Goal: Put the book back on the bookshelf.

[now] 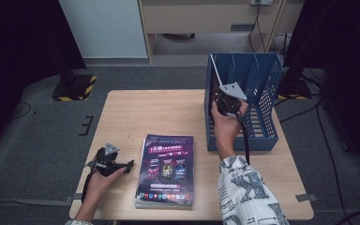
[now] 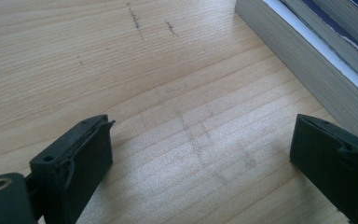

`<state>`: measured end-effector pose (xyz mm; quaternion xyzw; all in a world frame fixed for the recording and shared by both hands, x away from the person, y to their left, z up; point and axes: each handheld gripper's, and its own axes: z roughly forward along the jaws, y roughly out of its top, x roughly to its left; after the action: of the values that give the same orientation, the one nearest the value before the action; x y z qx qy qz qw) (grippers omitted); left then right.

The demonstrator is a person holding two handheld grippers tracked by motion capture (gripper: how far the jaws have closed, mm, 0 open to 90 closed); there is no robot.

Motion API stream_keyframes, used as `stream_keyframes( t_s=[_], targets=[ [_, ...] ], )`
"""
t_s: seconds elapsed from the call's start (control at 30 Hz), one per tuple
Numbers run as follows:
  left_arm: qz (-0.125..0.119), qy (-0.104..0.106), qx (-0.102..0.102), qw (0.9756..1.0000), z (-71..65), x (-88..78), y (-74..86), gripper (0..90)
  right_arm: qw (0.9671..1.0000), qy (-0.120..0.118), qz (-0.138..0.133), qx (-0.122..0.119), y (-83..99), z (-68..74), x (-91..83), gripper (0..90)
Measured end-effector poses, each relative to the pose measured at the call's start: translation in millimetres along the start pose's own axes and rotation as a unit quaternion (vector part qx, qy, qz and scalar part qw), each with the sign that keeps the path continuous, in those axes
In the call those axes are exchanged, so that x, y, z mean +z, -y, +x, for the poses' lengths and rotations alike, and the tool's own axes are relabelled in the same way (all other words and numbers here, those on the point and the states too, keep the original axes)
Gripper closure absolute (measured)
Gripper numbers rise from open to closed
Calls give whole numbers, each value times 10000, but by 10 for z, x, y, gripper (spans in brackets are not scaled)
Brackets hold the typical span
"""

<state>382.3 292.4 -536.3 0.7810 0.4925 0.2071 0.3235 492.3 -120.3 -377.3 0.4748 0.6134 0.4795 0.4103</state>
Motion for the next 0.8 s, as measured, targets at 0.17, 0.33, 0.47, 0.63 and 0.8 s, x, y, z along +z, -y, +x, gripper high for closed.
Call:
stream_keyframes(
  t_s=[0.17,0.33,0.47,0.63,0.8],
  targets=[
    [1,1,7,10000,1,1,0,46,9997,-211,-55,130,-24,-12,-37,625],
    [1,2,8,10000,1,1,0,46,9989,-441,-42,117,-24,3,-99,507],
    [2,3,10,10000,2,1,-1,46,9979,-619,31,198,2,-6,-164,432],
    [3,1,10,10000,1,3,-3,46,9969,-766,79,151,42,-24,-245,372],
    [3,-3,10,10000,0,4,-3,46,9950,-977,163,153,97,-37,-314,312]
  ],
)
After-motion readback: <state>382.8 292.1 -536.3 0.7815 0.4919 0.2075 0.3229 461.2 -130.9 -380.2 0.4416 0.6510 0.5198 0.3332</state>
